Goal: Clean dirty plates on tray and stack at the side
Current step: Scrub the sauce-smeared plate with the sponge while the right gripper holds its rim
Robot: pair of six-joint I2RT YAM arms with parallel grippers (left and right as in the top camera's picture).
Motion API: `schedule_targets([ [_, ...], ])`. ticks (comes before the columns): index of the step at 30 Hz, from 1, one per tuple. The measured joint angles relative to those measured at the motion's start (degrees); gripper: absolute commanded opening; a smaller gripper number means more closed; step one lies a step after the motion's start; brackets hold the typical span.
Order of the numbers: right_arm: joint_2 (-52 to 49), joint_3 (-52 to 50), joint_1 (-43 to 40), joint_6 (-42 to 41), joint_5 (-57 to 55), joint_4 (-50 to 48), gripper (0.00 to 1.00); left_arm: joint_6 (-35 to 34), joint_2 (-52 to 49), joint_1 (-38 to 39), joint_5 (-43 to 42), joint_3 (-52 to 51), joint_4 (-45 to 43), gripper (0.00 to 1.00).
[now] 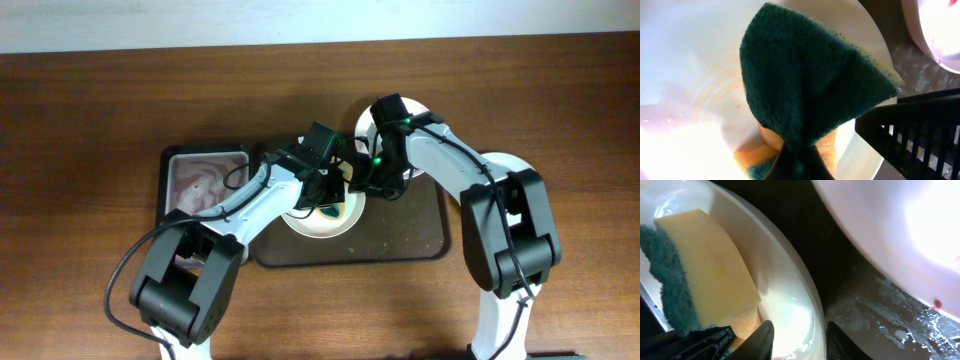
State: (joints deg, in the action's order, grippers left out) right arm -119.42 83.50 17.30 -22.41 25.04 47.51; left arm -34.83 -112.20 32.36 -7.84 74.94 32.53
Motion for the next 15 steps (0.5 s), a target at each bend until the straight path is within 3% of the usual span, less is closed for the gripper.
schedule_targets([
  [7, 0.00, -1.16, -1.38, -3.93, 1.57, -1.79, 0.31, -2.45, 0.00, 0.39, 2.97, 0.00, -0.15, 0.00],
  [15, 0.00, -3.61, -1.40, -5.05, 2.29, -2.62, 0.21, -2.78, 0.00, 0.70, 10.95, 0.81, 5.99, 0.00],
])
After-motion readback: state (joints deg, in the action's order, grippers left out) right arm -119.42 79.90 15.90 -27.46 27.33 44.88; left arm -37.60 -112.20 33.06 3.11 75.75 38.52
